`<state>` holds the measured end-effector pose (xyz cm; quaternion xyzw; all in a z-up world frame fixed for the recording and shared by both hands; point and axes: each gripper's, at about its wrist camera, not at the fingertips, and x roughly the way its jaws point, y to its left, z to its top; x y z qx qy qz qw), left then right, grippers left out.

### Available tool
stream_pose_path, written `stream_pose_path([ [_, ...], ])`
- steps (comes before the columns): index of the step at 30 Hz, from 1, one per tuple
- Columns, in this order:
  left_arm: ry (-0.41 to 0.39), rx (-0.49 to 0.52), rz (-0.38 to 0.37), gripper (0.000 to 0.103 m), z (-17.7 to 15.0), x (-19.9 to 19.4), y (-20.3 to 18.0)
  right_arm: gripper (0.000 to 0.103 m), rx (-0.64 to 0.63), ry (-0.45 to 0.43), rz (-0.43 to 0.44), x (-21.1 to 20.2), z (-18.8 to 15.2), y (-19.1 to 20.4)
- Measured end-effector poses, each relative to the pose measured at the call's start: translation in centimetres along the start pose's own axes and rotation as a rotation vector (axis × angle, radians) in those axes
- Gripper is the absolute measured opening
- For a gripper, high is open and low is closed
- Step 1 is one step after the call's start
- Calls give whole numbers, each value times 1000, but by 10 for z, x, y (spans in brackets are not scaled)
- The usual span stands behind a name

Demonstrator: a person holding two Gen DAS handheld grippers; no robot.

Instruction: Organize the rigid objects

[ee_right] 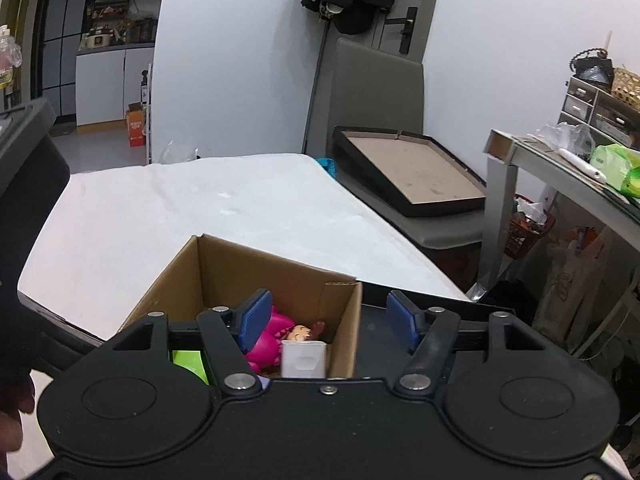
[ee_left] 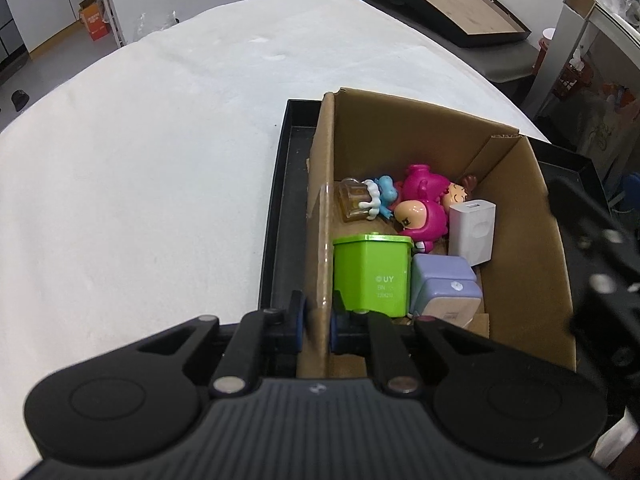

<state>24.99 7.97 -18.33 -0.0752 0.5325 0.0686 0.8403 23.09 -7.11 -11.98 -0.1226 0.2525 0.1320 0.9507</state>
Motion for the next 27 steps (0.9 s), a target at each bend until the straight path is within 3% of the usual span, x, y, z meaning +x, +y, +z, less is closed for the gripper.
stream_pose_path([
  [5, 37, 28, 20, 11, 3, 1, -4, 69, 87, 24, 8, -9, 1, -21],
  [9, 14, 55, 58, 15, 8, -14, -11, 76, 137, 51, -22, -13, -1, -36],
  [16, -30, 34, 59, 16, 4, -47, -19, 79, 233, 137, 3, -24, -13, -63],
  [19, -44, 45, 61, 22, 0, -59, -25, 86, 274, 173, -11, -29, -14, -73],
  [27, -55, 27, 30, 50, -6, -87, -31, 103, 330, 206, -3, -60, -11, -95],
])
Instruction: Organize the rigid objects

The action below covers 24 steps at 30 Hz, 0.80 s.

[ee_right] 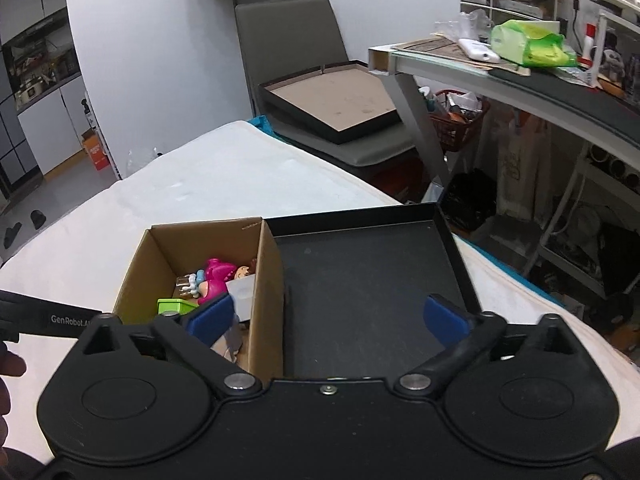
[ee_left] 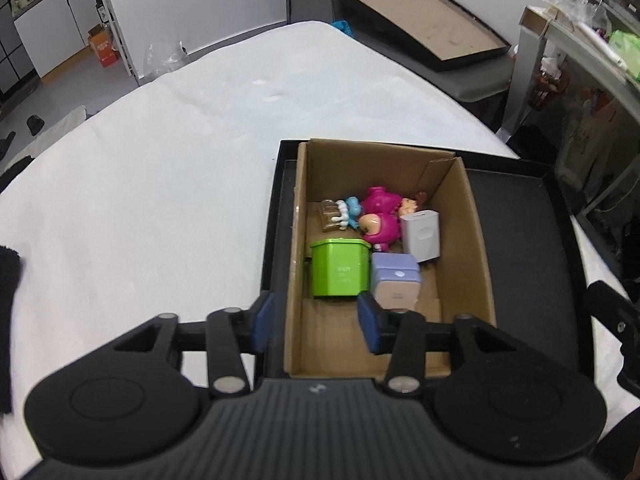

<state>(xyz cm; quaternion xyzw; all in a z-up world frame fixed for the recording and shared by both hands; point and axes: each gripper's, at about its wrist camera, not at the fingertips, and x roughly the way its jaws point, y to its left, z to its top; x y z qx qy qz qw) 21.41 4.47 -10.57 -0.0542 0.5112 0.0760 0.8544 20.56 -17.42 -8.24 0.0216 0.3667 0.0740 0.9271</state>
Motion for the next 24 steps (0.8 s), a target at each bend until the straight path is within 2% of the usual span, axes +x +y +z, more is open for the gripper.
stream_pose_path([
  [6, -39, 56, -56, 71, -4, -35, -12, 103, 28, 43, -27, -21, 7, -11],
  [12, -98, 105, -83, 84, -11, -72, -12, 103, 53, 33, -50, -48, 10, -12],
  [24, -164, 85, -104, 88, -39, -124, 12, 103, 91, -31, -66, -98, 9, -9],
])
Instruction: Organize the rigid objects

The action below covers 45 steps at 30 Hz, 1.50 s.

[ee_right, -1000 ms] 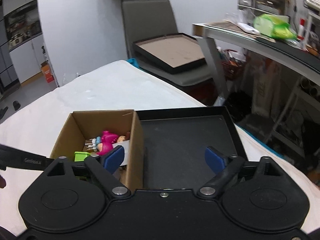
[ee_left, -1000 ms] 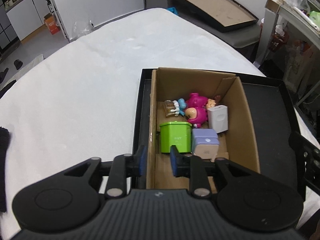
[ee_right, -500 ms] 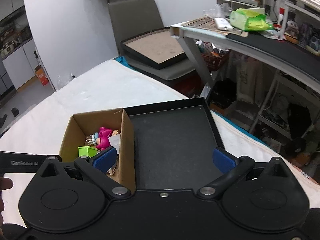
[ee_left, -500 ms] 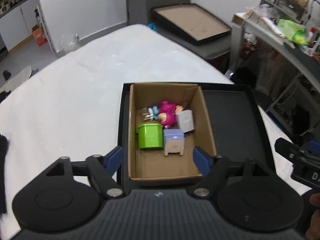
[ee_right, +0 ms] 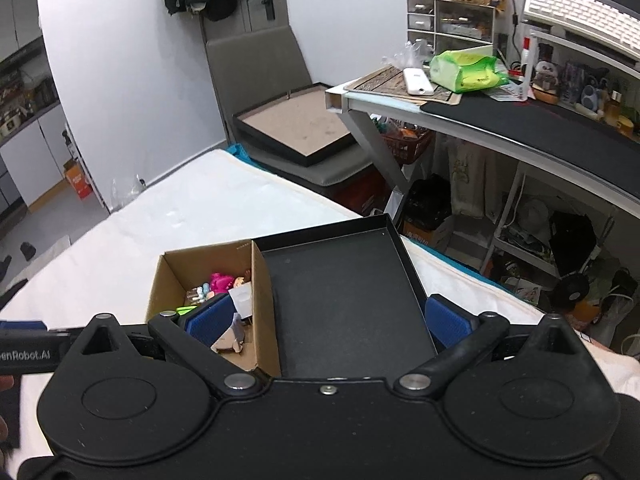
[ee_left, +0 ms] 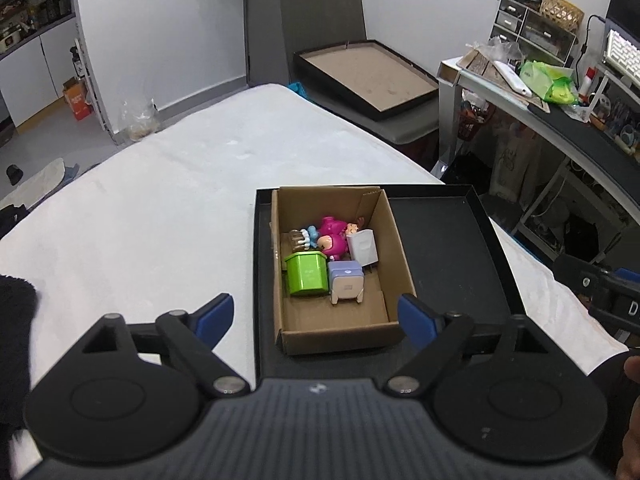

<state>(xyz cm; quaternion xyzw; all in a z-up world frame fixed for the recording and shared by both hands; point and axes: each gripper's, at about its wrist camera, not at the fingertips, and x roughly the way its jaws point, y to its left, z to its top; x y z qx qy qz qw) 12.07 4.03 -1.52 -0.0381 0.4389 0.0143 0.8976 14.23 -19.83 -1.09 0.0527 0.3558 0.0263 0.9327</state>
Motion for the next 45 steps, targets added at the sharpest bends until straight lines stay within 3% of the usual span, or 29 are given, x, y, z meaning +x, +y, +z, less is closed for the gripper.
stream_pose_path([
  [7, -36, -20, 0, 89, -11, -30, 6, 103, -9, -24, 27, -29, -2, 0],
  [18, -87, 33, -15, 92, -31, -77, -9, 103, 3, -76, 69, -77, 0, -6],
  [45, -128, 48, 43, 95, -62, -126, -28, 103, 21, -57, 60, -115, -17, -24],
])
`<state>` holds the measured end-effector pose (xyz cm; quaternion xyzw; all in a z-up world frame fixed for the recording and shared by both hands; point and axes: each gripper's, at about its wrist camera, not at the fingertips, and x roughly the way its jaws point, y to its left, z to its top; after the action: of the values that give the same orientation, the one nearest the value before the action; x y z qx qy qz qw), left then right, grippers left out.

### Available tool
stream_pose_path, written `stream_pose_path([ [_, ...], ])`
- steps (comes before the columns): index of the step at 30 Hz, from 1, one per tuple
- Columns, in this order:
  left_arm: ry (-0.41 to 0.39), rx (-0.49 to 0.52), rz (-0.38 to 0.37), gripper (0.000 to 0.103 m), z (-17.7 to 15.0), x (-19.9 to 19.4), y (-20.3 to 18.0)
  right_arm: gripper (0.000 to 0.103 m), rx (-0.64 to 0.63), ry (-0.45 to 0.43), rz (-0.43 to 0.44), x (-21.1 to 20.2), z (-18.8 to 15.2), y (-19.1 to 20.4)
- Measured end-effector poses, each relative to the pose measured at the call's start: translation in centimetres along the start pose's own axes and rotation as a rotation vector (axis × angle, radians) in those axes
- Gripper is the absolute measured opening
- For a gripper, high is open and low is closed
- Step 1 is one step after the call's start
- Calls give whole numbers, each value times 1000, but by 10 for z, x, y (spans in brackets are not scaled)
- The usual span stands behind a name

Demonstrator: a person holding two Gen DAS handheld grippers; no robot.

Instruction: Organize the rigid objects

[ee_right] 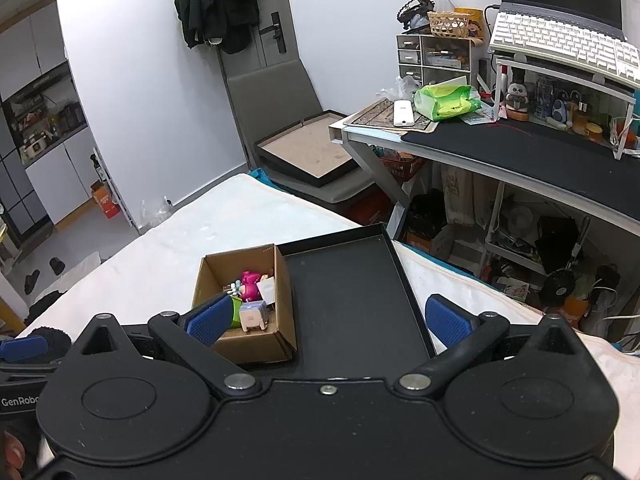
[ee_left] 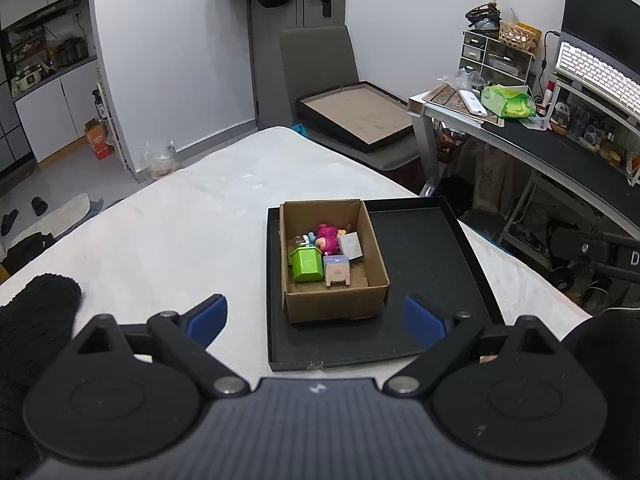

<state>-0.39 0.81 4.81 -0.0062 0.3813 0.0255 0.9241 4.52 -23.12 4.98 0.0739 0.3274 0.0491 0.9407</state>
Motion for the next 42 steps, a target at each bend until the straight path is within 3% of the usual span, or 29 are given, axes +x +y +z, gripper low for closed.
stream_pose_path([
  [42, -34, -23, 14, 95, -9, -31, 5, 103, -68, -33, 39, -28, -4, 14],
])
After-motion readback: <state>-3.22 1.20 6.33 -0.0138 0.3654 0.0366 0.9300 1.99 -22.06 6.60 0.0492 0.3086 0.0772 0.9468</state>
